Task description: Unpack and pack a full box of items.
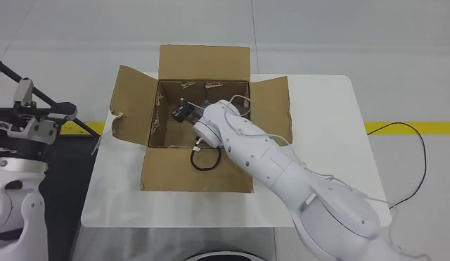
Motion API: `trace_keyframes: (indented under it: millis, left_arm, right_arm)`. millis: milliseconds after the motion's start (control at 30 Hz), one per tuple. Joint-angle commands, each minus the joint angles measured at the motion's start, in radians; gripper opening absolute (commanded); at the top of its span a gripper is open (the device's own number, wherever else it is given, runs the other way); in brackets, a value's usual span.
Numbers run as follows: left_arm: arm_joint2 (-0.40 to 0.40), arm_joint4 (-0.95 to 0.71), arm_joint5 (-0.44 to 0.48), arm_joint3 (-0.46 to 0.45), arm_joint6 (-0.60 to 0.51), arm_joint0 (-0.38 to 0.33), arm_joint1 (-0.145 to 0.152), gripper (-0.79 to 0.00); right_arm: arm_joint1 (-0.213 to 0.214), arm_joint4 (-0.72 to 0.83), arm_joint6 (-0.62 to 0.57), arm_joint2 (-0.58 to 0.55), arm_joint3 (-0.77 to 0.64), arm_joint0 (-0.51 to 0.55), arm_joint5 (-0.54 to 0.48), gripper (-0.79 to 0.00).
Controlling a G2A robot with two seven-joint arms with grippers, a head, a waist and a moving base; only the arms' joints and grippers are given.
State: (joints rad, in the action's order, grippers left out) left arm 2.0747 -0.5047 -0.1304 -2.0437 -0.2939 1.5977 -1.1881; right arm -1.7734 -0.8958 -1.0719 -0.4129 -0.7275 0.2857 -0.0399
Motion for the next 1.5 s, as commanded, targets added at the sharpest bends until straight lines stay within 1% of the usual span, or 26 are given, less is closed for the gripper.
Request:
trace_keyframes:
  millis: [0,67,100,133,167,200,267,300,400,500,567,667,733,767,1100,1133,1267,1467]
  left_arm:
    - [-0.004,0.014,-0.008,0.003,-0.017,0.003,0.002,0.000]
    - [-0.006,0.026,-0.016,0.006,-0.030,0.005,0.003,0.000]
    - [-0.008,0.032,-0.020,0.008,-0.037,0.005,0.004,0.000]
    - [-0.011,0.038,-0.024,0.009,-0.047,0.006,0.005,0.000]
    - [-0.014,0.046,-0.030,0.011,-0.057,0.006,0.006,0.000]
    - [-0.017,0.054,-0.031,0.012,-0.067,0.005,0.007,0.000]
    - [-0.030,0.069,-0.036,0.015,-0.090,0.005,0.010,0.000]
    - [-0.035,0.080,-0.038,0.018,-0.100,0.003,0.011,0.000]
    - [-0.061,0.098,-0.036,0.031,-0.129,-0.007,0.014,0.000]
    - [-0.088,0.116,-0.030,0.060,-0.142,-0.031,0.017,0.000]
    - [-0.111,0.133,-0.023,0.079,-0.160,-0.050,0.019,0.000]
    - [-0.143,0.153,-0.011,0.104,-0.165,-0.079,0.021,0.000]
    - [-0.162,0.167,-0.001,0.114,-0.169,-0.093,0.022,0.000]
    - [-0.170,0.169,0.005,0.115,-0.171,-0.099,0.022,0.000]
    - [-0.217,0.213,0.020,0.071,-0.202,-0.111,0.028,0.000]
    - [-0.224,0.220,0.018,0.064,-0.207,-0.110,0.028,0.000]
    - [-0.257,0.250,0.013,0.040,-0.218,-0.110,0.030,0.000]
    - [-0.317,0.295,0.000,0.025,-0.230,-0.119,0.032,0.000]
  right_arm:
    - [-0.005,-0.001,0.004,-0.004,0.004,-0.004,-0.004,-0.443]
    - [-0.008,-0.001,0.010,-0.014,-0.001,-0.009,-0.006,-0.406]
    - [-0.007,-0.001,0.015,-0.021,-0.007,-0.011,-0.004,-0.369]
    - [-0.006,-0.004,0.019,-0.029,-0.016,-0.013,-0.002,-0.296]
    - [-0.003,-0.008,0.021,-0.037,-0.029,-0.014,0.001,-0.249]
    - [0.001,-0.011,0.023,-0.047,-0.043,-0.014,0.004,-0.139]
    - [0.012,-0.024,0.028,-0.070,-0.083,-0.011,0.016,-0.018]
    - [0.020,-0.033,0.030,-0.085,-0.108,-0.008,0.024,0.000]
    - [0.053,-0.068,0.033,-0.142,-0.214,0.016,0.044,0.000]
    - [0.100,-0.118,0.023,-0.223,-0.371,0.074,0.051,0.000]
    - [0.135,-0.165,0.011,-0.289,-0.503,0.135,0.049,0.000]
    - [0.186,-0.234,-0.015,-0.398,-0.715,0.256,0.034,0.000]
    - [0.213,-0.274,-0.035,-0.465,-0.839,0.339,0.014,0.000]
    - [0.220,-0.286,-0.044,-0.485,-0.873,0.364,0.006,0.000]
    - [0.220,-0.286,-0.044,-0.485,-0.873,0.364,0.006,0.000]
    - [0.222,-0.283,-0.021,-0.495,-0.875,0.377,0.009,0.000]
    - [0.239,-0.221,0.015,-0.597,-0.938,0.434,-0.025,0.000]
    - [0.273,-0.067,0.022,-0.795,-1.064,0.548,-0.131,0.000]
